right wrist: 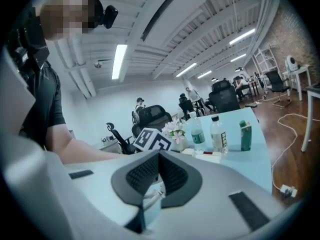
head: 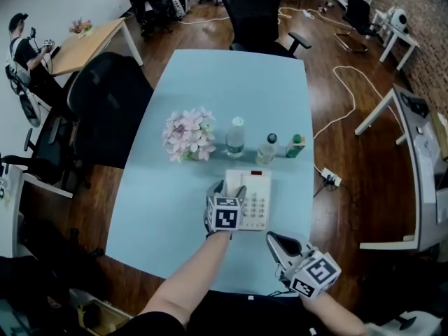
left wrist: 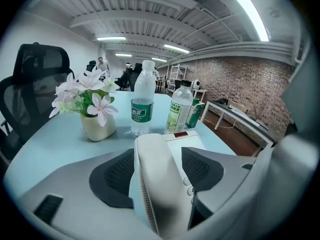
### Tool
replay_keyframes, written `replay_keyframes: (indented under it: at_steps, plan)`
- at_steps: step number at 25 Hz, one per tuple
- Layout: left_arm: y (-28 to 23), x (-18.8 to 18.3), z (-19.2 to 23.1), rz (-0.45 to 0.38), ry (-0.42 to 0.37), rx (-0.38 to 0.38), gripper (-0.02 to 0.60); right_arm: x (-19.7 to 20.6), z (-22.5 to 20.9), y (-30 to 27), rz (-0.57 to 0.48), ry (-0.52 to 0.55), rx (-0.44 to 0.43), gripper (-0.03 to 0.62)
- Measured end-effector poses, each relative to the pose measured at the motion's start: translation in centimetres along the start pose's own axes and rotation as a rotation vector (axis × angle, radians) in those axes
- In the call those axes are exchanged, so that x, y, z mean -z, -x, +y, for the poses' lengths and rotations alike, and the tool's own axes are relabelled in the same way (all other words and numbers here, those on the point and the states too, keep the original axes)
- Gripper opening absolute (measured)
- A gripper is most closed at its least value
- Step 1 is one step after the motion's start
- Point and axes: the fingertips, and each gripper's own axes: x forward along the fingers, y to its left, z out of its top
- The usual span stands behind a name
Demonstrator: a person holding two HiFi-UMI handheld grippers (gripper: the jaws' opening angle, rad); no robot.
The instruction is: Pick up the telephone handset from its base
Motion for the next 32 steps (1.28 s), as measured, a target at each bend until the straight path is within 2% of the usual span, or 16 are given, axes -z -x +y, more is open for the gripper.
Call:
replay_keyframes:
  at_steps: [9, 18, 28, 32]
  plan:
    - [-2.3, 1.3, 0.3, 0.055, -0.032, -0.055, 0.293, 0.0, -2.5, 1.3, -0.036, -0.033, 0.042, 0.015]
    - [-2.2, 1.5, 0.4, 0.082, -0.01, -0.044, 0.262, -0.1, -2.4, 1.9, -0.038, -0.039, 0.054, 0.015]
    - [-1.5, 1.2, 0.4, 0.083, 0.018, -0.033, 0.259, -0.2, -1.2, 2.7, -0.048, -0.018, 0.067, 0.015]
    - [-1.1, 1.0, 0.0, 0.07, -0.002, -0.025, 0.255, -0.2, -0.9, 3.3, -0.057, -0.012, 0.08, 0.015]
